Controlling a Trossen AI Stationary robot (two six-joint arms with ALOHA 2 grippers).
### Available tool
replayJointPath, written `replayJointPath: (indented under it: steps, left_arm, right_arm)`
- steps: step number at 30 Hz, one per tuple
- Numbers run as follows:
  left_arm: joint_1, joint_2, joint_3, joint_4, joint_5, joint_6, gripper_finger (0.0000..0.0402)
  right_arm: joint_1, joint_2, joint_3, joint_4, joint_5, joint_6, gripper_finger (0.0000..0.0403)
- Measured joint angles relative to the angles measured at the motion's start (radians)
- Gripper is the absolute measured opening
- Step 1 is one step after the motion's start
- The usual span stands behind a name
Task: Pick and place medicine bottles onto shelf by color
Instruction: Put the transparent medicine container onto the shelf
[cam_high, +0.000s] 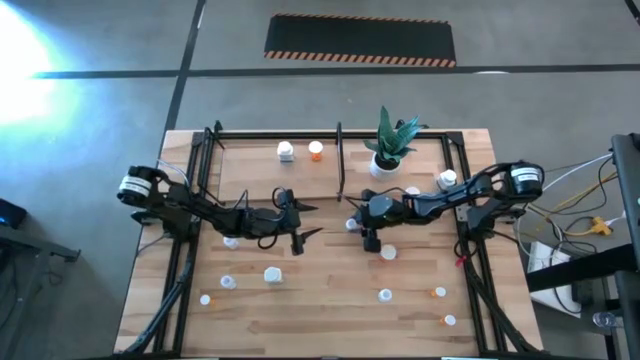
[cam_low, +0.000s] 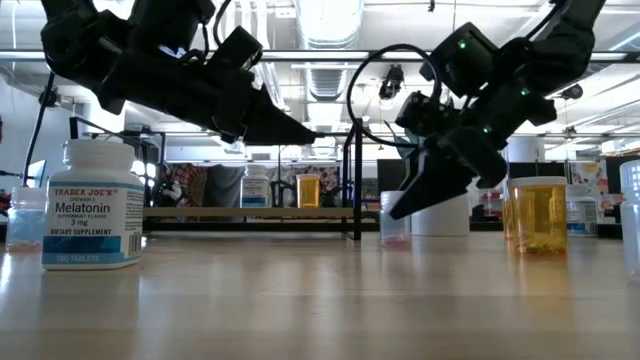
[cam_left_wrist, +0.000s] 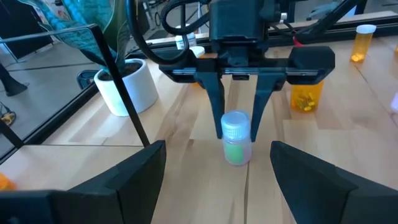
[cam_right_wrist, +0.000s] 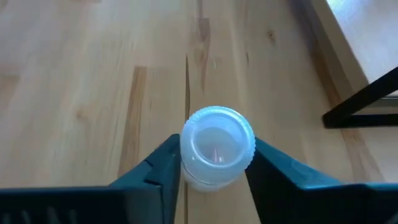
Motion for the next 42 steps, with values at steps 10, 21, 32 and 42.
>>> replayJointPath:
  steps: [10, 21, 32, 42]
  left_arm:
    - [0.000, 0.000, -0.001, -0.057, 0.001, -0.050, 0.0272]
    - [0.000, 0.000, -0.001, -0.057, 0.022, -0.050, 0.0272]
    - [0.000, 0.000, -0.001, -0.049, 0.084, -0.050, 0.0272]
    - [0.000, 0.000, -0.001, -0.049, 0.079, -0.077, 0.0263]
  right_arm:
    - [0.004, -0.062, 0.025, -0.006, 0.000, 0.100, 0.0129]
    - [0.051, -0.045, 0.189, -0.063, 0.003, 0.136, 0.0128]
    - [0.055, 0.059, 0.345, -0.067, 0.010, 0.096, 0.0128]
    - [0.055, 0.187, 0.498, -0.159, 0.011, 0.057, 0.0130]
